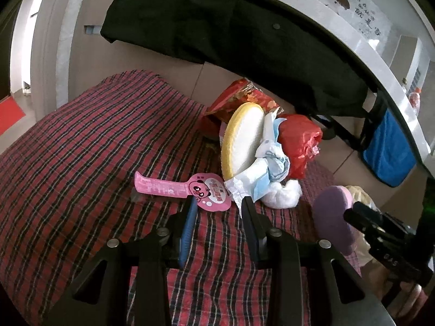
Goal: Collect trash
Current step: 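Grasp the pink sponge with the right tool, then grasp the yellow-rimmed round scrubber with the left tool while the right tool holds the sponge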
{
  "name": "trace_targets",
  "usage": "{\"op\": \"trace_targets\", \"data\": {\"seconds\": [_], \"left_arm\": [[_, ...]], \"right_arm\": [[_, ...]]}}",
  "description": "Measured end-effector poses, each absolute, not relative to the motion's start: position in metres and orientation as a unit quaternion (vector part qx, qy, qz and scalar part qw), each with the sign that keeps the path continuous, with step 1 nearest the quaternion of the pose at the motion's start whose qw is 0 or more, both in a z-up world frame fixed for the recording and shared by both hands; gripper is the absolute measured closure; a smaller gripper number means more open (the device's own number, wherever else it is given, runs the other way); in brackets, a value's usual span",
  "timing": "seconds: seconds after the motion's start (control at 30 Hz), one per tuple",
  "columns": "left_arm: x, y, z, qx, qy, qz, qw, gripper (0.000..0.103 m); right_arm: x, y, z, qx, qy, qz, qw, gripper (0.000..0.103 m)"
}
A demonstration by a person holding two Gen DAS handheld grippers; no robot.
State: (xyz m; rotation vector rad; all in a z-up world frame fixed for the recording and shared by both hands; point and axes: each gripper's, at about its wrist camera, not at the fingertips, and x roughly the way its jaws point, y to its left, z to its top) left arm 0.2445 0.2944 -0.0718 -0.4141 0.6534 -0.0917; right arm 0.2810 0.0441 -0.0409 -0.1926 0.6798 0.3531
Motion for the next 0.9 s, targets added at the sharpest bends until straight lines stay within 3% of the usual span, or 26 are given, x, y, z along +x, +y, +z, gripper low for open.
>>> {"op": "trace_targets", "data": {"seconds": [0.23,0.3,0.5,0.9], "left_arm": [[0.243,0.294,-0.075,-0.192,0.329,-0.049,0.923,0.068],[0.243,0.297,-0.073,-0.188,0.334,-0.052,0.922,0.067],[0.246,0.303,-0.065,-0.171,0.330,-0.085,0.925,0.061],[0.317,0.295,-0.033,-0.166,0.348,-0.090,0.918,0.061]], "right_arm": [[0.299,0.036,-0.065,-0.052,0.376,0.159,0.911,0.066],[0.298,0.032,-0.066,-0.037,0.379,0.176,0.908,0.075],[0.285,0.023,-0.052,-0.032,0.354,0.190,0.915,0.075],[0.278,0.005,-0.055,-0.008,0.362,0.194,0.912,0.075]]}}
